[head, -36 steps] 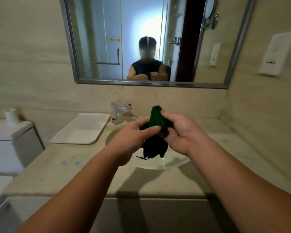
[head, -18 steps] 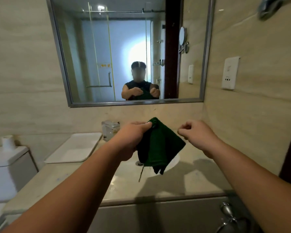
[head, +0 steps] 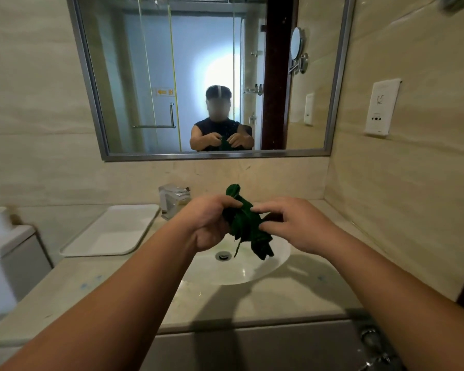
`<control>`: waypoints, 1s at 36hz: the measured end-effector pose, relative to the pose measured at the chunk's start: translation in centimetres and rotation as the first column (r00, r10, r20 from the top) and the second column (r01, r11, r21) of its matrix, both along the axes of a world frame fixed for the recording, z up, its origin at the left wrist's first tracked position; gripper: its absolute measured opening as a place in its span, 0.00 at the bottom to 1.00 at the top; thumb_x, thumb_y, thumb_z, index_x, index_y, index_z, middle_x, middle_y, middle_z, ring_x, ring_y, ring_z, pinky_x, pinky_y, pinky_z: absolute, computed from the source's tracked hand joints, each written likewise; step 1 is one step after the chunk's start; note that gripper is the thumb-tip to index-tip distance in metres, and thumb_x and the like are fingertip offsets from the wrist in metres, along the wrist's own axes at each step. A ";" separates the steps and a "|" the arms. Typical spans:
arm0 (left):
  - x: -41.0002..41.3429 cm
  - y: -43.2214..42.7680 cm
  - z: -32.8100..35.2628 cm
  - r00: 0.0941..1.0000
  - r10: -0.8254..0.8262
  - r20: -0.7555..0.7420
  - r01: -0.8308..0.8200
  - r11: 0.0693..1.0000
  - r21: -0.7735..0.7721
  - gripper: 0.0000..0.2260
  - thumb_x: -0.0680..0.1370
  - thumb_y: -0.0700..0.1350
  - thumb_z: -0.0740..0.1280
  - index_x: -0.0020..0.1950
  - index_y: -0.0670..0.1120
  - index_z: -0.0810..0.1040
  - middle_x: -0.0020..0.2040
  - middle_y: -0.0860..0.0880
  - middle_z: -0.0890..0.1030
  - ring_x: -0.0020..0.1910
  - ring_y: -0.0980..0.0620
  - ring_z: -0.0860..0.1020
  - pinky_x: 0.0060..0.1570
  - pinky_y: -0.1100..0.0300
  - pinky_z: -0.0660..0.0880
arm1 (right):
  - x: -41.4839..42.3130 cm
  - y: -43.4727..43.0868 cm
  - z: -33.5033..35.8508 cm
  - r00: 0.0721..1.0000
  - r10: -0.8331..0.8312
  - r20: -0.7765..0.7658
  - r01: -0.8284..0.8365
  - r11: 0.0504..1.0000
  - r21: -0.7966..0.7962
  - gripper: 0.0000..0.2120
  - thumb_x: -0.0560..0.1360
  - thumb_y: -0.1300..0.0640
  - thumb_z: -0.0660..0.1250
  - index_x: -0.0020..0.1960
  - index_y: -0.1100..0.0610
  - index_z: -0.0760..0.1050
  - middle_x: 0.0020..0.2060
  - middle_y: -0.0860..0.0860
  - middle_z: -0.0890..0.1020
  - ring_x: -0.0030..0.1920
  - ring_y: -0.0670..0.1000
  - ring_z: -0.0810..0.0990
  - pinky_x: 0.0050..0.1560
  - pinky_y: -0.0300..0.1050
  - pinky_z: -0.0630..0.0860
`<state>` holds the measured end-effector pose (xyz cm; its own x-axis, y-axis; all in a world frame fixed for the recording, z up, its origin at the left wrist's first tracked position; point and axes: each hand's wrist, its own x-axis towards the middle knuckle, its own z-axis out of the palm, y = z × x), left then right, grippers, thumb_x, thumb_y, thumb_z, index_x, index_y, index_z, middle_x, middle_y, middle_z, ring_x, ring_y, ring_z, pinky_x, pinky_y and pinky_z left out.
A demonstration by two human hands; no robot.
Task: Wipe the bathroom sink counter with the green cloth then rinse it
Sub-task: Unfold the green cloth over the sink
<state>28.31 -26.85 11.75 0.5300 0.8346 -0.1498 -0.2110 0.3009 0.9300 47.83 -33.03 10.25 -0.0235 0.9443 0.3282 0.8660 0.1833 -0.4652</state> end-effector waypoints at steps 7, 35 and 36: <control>0.8 1.0 -0.7 0.995 -0.100 0.025 0.101 0.995 -0.008 0.14 0.85 0.33 0.57 0.67 0.33 0.78 0.61 0.34 0.85 0.59 0.41 0.86 0.55 0.53 0.84 | 1.2 0.9 -1.3 0.970 -0.064 -0.233 0.081 0.995 0.065 0.09 0.80 0.59 0.71 0.53 0.47 0.88 0.45 0.42 0.89 0.48 0.42 0.85 0.53 0.46 0.82; 4.5 2.7 -2.9 0.989 0.147 0.022 -0.148 0.988 0.034 0.09 0.84 0.37 0.67 0.64 0.36 0.76 0.58 0.33 0.83 0.51 0.38 0.85 0.42 0.49 0.86 | 1.7 -0.2 -4.0 0.974 -0.012 -0.227 -0.012 0.995 -0.103 0.46 0.73 0.57 0.77 0.80 0.31 0.58 0.58 0.42 0.79 0.45 0.50 0.85 0.50 0.50 0.84; 4.5 2.8 -2.9 0.989 0.148 0.020 -0.149 0.988 0.033 0.08 0.84 0.37 0.67 0.63 0.38 0.77 0.56 0.33 0.83 0.47 0.40 0.85 0.42 0.49 0.85 | 1.7 0.0 -4.2 0.974 -0.012 -0.228 -0.007 0.996 -0.083 0.43 0.74 0.57 0.76 0.80 0.32 0.59 0.54 0.43 0.79 0.43 0.51 0.84 0.50 0.50 0.83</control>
<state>32.76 -24.05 8.82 0.4022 0.9087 -0.1118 -0.2676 0.2334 0.9348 49.56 -33.08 6.05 0.0451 0.9685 0.2451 0.7357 0.1338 -0.6640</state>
